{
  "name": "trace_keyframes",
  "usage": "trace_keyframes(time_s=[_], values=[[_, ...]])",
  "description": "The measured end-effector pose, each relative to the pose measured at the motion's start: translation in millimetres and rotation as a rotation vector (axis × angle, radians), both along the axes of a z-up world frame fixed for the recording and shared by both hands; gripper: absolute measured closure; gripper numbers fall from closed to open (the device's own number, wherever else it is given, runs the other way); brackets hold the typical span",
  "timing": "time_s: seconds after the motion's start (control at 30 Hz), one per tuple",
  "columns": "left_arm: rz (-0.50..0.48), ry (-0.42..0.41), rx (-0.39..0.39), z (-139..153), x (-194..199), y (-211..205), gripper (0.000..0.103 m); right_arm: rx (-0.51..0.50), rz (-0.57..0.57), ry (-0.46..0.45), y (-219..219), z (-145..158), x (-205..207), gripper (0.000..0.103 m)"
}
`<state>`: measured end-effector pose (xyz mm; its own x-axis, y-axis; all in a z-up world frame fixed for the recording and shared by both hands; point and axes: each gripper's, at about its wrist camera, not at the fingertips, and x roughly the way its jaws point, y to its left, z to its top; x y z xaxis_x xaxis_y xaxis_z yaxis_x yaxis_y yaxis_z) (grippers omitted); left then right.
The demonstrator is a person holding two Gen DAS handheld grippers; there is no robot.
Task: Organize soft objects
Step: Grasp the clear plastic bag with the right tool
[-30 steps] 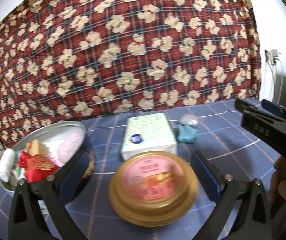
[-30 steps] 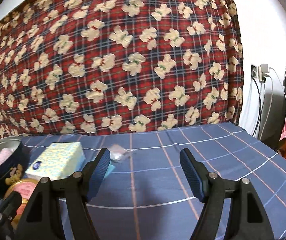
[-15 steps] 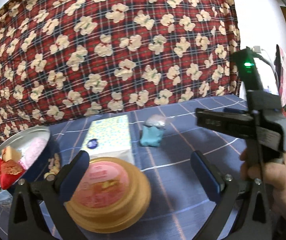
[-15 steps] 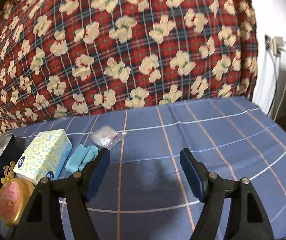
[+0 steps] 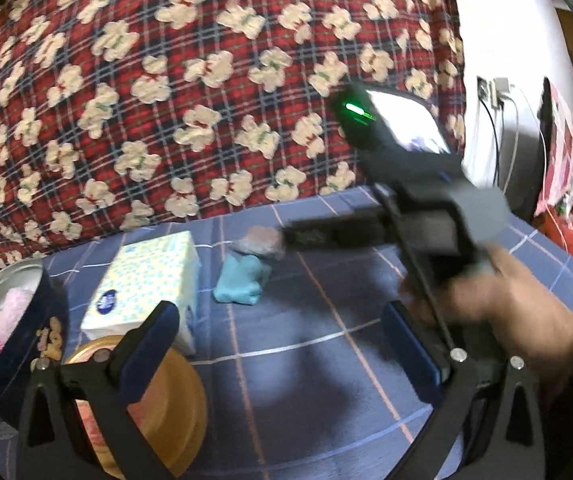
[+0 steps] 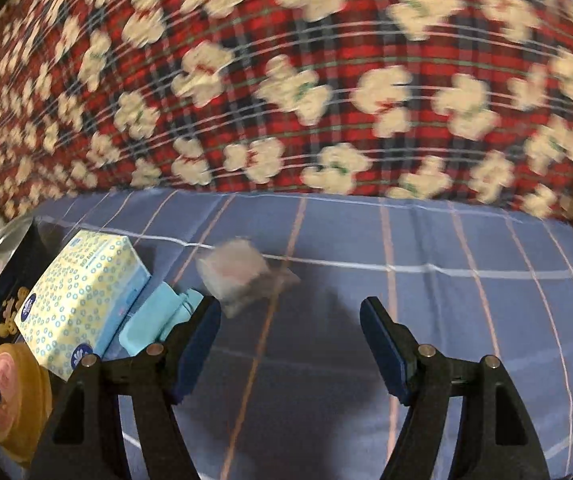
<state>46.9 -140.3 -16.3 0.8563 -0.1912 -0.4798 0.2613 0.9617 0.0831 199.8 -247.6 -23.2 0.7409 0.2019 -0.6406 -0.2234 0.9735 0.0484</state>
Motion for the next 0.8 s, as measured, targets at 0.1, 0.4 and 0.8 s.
trace_keyframes(time_s=[0.1, 0.4, 0.8], values=[[-0.004, 0.008, -0.006, 0, 4, 0, 0.001, -0.044, 0.081, 0.034, 16, -3, 22, 0.029], [0.002, 0.047, 0.0, -2, 13, 5, 0.001, -0.047, 0.198, 0.13, 44, -19, 71, 0.029], [-0.033, 0.05, 0.018, -1, 13, 0, 0.001, -0.06, 0.109, 0.209, 15, -27, 61, 0.056]])
